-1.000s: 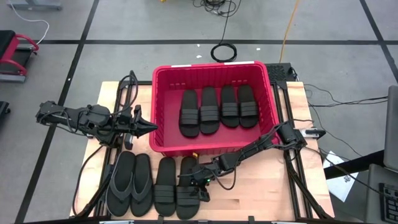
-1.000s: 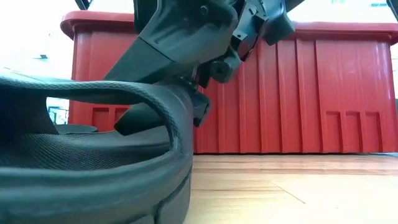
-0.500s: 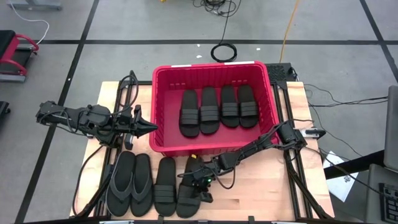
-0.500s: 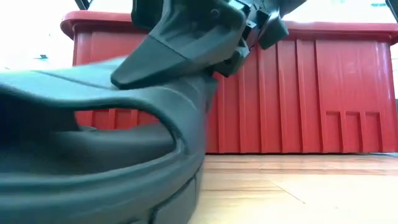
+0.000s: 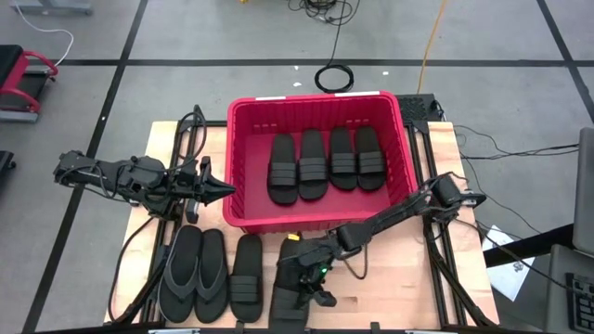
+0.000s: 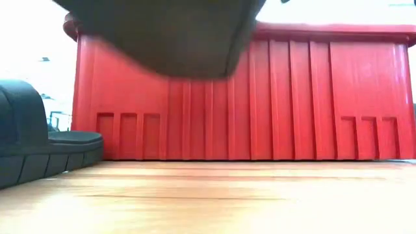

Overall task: Pick and place slides into bin
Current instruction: Put the black slide into the red bin

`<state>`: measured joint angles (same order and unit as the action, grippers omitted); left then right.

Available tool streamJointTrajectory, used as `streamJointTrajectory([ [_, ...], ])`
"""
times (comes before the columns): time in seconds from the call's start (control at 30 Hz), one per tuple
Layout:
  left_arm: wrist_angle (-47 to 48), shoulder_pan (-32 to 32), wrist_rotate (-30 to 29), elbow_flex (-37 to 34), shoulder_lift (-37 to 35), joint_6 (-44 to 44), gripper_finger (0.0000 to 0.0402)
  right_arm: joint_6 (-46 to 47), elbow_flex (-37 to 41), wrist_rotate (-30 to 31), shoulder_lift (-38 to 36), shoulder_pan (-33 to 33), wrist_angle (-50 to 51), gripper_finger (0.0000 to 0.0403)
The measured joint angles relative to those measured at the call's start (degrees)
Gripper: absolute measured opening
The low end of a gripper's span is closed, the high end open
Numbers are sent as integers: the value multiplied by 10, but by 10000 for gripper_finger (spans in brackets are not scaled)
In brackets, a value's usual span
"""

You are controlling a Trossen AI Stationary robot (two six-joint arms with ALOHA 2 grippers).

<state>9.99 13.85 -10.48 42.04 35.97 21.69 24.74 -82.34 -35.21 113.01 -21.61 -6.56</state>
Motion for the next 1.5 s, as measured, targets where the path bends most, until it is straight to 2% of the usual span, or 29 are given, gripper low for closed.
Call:
streamJointTrajectory([
  [0.23, 0, 0, 0, 0, 0, 0, 24, -10, -12, 46, -85, -3, 90, 3],
  [0.33, 0, 0, 0, 0, 0, 0, 24, -42, -54, 95, -112, -13, 206, 3],
  [0.5, -4, 0, 0, 0, 0, 1, 24, -86, -131, 143, -136, -5, 397, 3],
  [0.63, -5, 0, -4, 0, 0, 6, 24, -121, -169, 148, -160, 11, 494, 3],
  [0.9, -8, 0, -59, 0, 0, 14, 24, -207, -202, 150, -235, 65, 693, 4],
  [1.03, -8, 0, -100, 0, 0, 16, 24, -250, -205, 221, -285, 102, 770, 4],
  [1.2, -9, 0, -156, 0, 0, 16, 24, -308, -205, 309, -329, 159, 790, 6],
  [1.37, -29, -1, -214, 0, 4, 16, 24, -367, -203, 307, -357, 200, 770, 6],
  [1.5, -55, -13, -227, 0, 12, 13, 24, -394, -164, 284, -386, 217, 668, 3],
])
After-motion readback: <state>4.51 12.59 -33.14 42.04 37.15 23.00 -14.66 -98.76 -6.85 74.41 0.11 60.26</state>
